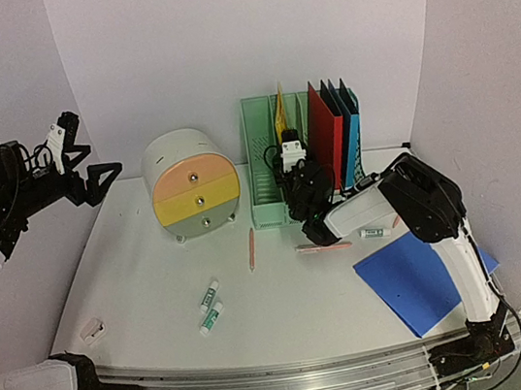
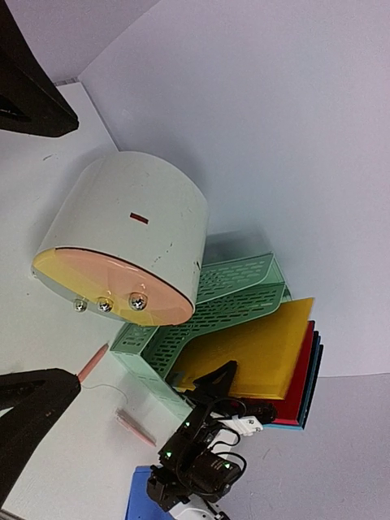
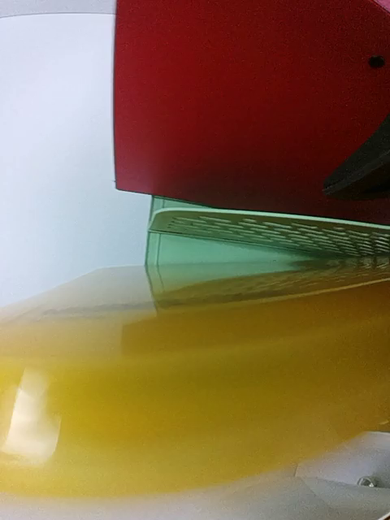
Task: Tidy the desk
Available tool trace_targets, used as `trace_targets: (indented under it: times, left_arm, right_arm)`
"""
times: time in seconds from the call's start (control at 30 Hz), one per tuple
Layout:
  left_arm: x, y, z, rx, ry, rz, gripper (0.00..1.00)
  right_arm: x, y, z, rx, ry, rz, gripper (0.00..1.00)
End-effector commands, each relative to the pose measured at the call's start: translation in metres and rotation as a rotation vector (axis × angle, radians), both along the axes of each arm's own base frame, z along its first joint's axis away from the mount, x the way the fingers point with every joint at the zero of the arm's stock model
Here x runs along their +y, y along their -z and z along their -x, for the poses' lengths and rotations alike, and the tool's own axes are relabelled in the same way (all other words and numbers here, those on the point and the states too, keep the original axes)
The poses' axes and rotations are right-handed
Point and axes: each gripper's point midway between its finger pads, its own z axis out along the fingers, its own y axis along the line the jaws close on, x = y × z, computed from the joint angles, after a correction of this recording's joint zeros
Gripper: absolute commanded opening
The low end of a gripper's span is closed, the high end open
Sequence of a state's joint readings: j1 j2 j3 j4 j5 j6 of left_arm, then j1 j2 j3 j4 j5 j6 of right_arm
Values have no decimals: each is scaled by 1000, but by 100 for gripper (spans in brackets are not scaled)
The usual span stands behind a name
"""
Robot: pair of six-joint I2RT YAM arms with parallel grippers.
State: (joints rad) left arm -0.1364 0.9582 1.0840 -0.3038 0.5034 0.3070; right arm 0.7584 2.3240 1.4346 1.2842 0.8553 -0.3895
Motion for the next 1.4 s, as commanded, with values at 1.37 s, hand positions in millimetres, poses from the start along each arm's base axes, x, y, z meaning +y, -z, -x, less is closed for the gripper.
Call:
trace_targets:
  times: [1.37]
  left_arm:
    - [-352,164,195,-577,1220,-374,100]
  right_arm:
    - [-405,141,113,1316,415,-458,98]
